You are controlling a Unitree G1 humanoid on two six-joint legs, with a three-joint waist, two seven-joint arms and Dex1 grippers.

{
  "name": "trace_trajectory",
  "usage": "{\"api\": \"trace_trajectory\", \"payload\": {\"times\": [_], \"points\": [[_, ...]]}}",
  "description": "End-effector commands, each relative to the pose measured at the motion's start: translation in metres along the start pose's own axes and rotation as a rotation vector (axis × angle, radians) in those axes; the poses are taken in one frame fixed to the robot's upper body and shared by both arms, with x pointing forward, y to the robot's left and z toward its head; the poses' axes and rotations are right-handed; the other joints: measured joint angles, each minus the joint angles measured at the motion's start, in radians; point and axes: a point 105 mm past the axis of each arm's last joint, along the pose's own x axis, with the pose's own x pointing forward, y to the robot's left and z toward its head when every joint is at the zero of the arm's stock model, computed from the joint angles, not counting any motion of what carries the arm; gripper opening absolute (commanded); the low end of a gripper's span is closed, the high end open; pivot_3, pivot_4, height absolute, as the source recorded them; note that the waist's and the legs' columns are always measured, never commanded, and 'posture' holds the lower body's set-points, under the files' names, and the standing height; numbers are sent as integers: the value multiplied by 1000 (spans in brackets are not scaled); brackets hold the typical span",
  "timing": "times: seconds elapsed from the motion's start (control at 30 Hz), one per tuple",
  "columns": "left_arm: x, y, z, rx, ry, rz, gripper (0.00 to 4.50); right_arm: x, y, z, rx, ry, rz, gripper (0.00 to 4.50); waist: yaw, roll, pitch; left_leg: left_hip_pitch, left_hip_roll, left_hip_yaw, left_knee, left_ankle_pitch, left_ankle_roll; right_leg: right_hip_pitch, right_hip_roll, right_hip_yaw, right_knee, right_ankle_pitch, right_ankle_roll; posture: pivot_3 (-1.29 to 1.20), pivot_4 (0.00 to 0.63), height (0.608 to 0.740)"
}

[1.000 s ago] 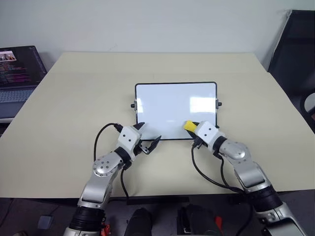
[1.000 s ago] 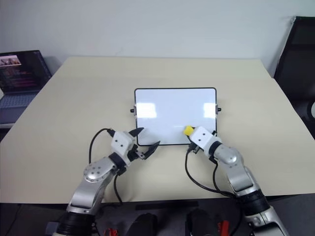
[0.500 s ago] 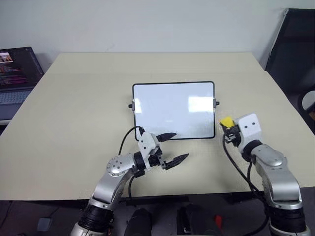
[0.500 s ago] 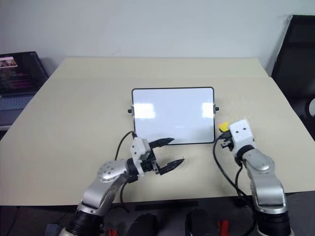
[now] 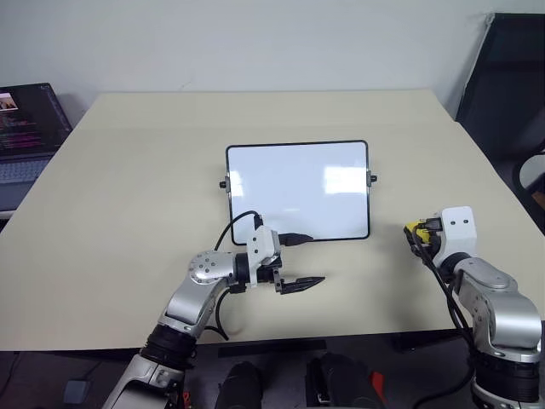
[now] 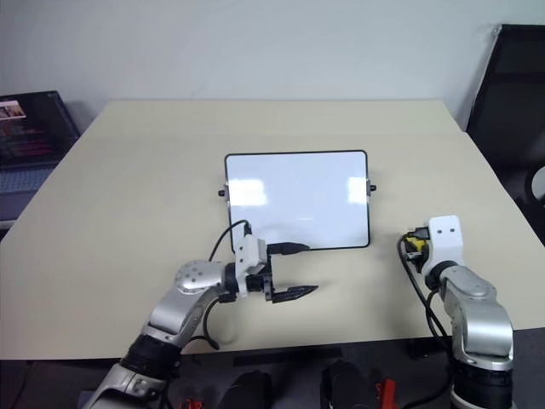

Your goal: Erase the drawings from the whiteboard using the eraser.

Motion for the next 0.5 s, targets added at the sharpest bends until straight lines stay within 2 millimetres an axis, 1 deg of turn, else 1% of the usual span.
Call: {"api": "trace_trajectory", "payload": {"times": [0.03, 0.43, 0.5], "points": [[0, 0, 4, 63, 2, -20, 4500, -1, -3, 6, 40, -16, -13, 1228, 1, 0, 0, 0, 0, 0, 0, 0, 0, 0, 0, 0, 0, 0, 0, 0, 150, 740], [-1, 3, 5, 82, 5, 9, 4500, 7, 2, 1, 82, 13, 11, 1228, 0, 0, 0, 0, 0, 0, 0, 0, 0, 0, 0, 0, 0, 0, 0, 0, 150, 740], [-1, 3, 6, 83, 4, 11, 4500, 7, 2, 1, 87, 14, 13, 1956, 0, 0, 0, 0, 0, 0, 0, 0, 0, 0, 0, 0, 0, 0, 0, 0, 150, 740]]}}
